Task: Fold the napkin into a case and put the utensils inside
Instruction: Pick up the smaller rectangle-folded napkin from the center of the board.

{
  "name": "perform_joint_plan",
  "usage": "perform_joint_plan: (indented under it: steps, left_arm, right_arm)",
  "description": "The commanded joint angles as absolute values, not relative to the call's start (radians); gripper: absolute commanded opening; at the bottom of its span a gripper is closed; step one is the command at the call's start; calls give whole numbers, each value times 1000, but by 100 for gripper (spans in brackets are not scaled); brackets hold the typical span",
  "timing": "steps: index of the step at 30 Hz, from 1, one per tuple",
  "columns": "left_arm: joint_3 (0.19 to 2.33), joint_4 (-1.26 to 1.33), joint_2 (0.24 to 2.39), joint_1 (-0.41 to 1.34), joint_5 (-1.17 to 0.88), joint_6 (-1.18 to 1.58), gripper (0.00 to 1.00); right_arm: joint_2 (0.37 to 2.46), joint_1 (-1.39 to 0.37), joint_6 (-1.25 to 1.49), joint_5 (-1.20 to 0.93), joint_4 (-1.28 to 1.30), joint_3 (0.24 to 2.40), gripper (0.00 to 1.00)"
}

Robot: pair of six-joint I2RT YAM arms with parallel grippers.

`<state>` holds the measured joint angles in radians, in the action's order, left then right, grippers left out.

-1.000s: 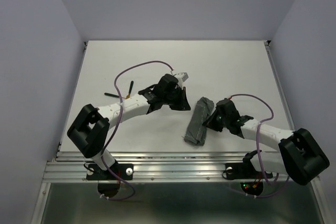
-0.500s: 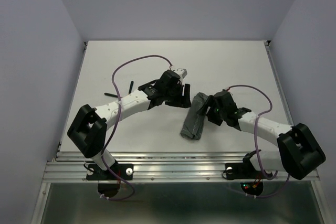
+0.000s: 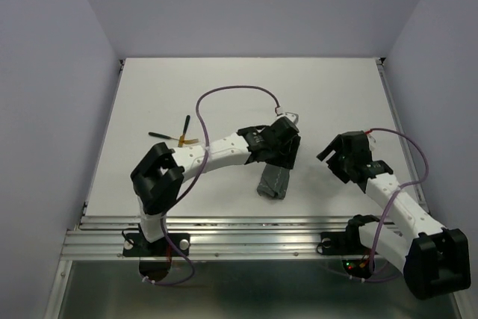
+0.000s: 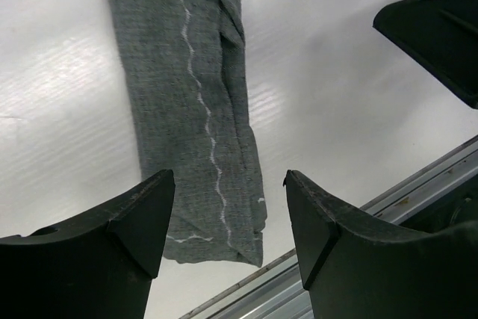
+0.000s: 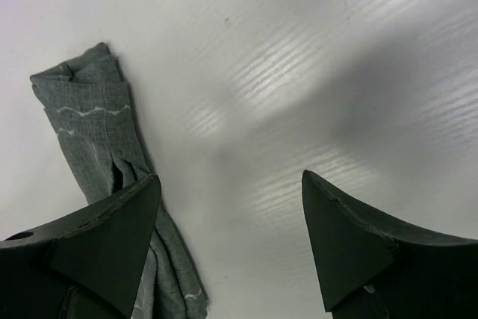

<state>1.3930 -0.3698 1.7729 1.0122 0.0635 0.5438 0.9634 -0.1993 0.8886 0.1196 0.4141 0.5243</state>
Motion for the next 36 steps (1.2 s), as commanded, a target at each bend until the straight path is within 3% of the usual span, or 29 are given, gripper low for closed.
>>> perform_joint_plan:
  steps: [1, 6, 26, 30, 32, 34, 36]
  left_arm:
    - [1512, -466, 1853, 1078, 175, 615, 73]
    - [1607, -547, 1954, 1138, 282, 649, 75]
    - [1775, -663, 2206, 1181, 419, 663, 53]
    - [1782, -657, 2226, 1181, 414, 647, 38]
    - [1786, -650, 2230, 1178, 405, 634, 26]
    - [1781, -638, 2226, 1175, 385, 612, 6]
    - [1772, -615, 2209, 1166, 365, 582, 0]
  right_arm:
    - [948, -192, 887, 123, 479, 514, 82]
    - [893, -183, 925, 120, 479, 499, 83]
    - [853, -183, 911, 101, 502, 483, 85]
    - [856, -183, 911, 101, 502, 488, 85]
    - [856, -183, 911, 101, 502, 488, 85]
    - [854, -183, 911, 101, 500, 486, 85]
    - [853, -183, 913, 98, 500, 485, 85]
